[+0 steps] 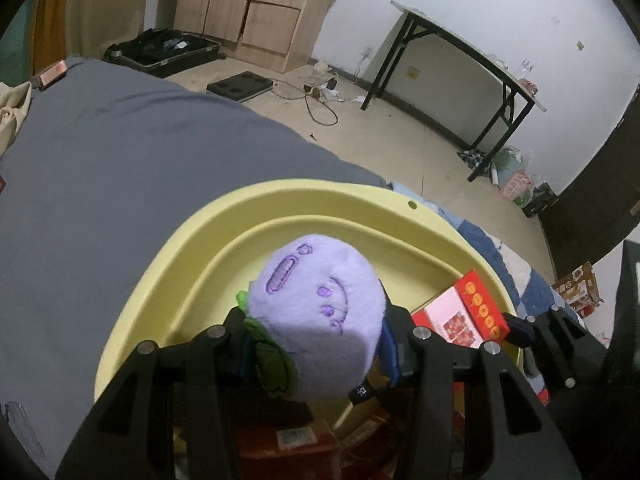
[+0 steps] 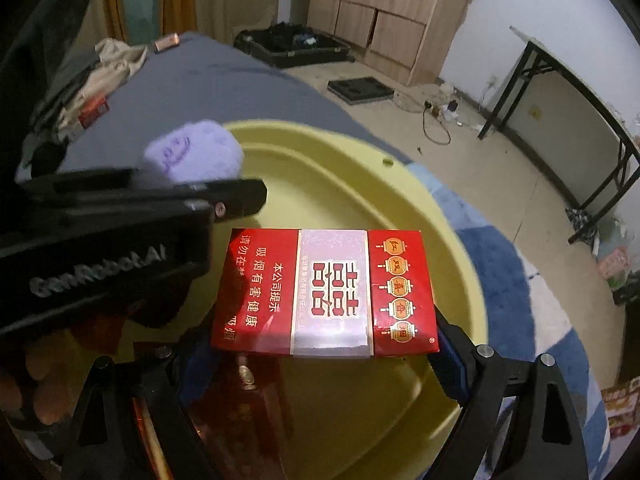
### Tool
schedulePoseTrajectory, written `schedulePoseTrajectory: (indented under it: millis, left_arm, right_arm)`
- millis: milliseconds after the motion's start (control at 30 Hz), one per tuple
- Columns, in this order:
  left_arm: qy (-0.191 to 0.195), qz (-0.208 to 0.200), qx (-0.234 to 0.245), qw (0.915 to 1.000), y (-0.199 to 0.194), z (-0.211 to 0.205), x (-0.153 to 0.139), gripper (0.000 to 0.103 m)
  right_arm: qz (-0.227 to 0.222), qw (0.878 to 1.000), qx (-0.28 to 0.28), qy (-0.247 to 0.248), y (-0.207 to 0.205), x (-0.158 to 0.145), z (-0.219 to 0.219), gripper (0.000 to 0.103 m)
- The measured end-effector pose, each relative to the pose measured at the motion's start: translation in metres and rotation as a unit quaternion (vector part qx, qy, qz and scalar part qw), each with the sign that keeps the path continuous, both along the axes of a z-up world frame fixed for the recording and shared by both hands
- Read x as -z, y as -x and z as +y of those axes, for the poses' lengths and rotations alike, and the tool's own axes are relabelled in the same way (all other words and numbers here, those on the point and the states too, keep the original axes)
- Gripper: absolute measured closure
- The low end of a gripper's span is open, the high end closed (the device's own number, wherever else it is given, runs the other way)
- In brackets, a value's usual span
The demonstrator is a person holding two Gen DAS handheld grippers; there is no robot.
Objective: Organize rigid objects
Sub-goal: 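Carry the plush and red-white pack into the yellow tray and release both, then move the right gripper to the silver tin on a red pack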
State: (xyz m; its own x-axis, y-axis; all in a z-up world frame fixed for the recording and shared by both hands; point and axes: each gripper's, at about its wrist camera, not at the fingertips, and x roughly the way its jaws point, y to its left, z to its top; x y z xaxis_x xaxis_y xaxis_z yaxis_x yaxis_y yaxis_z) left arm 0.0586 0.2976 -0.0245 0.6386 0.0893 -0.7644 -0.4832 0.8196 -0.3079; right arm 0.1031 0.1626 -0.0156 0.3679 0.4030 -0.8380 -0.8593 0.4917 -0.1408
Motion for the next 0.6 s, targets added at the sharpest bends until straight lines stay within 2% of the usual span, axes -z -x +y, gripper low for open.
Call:
schedulePoseTrajectory:
  millis: [167, 233, 333, 400, 467, 500, 600]
  left_arm:
    - [-0.001, 0.008, -0.009, 0.9999, 0.0, 0.004, 0.001, 0.052]
    - [0.007, 0.008, -0.017, 0.9998, -0.001, 0.007, 0.001, 0.048]
    - [0.005, 0.001, -0.025, 0.9997, 0.003, 0.007, -0.005, 0.034]
    - [0.007, -0.007, -0.026, 0.9996, 0.007, 0.006, -0.01, 0.017]
    - [0.004, -0.021, -0.025, 0.9995, 0.01, 0.002, -0.018, 0.004]
    - [0.002, -0.03, -0.024, 0.9993, 0.012, -0.001, -0.023, 0.001]
    - [0.003, -0.045, -0.016, 0.9989, 0.015, -0.01, -0.036, 0.0]
  right_arm:
    - [-0.002, 1.0, 0.001, 0.001, -0.003, 0.003, 0.009, 0.013]
    - [-0.004, 1.0, 0.001, 0.002, -0.002, 0.002, 0.009, 0.012]
    - [-0.01, 1.0, 0.002, 0.004, 0.005, 0.003, 0.008, 0.007]
    - [-0.013, 1.0, -0.001, -0.001, 0.01, 0.001, 0.006, 0.002]
    - [-0.019, 1.0, 0.004, -0.009, 0.017, -0.005, -0.001, 0.001]
    - [-0.023, 1.0, 0.008, -0.014, 0.019, -0.009, -0.004, 0.001]
    - [-0.03, 0.998, 0.018, -0.047, 0.027, -0.028, -0.029, 0.0]
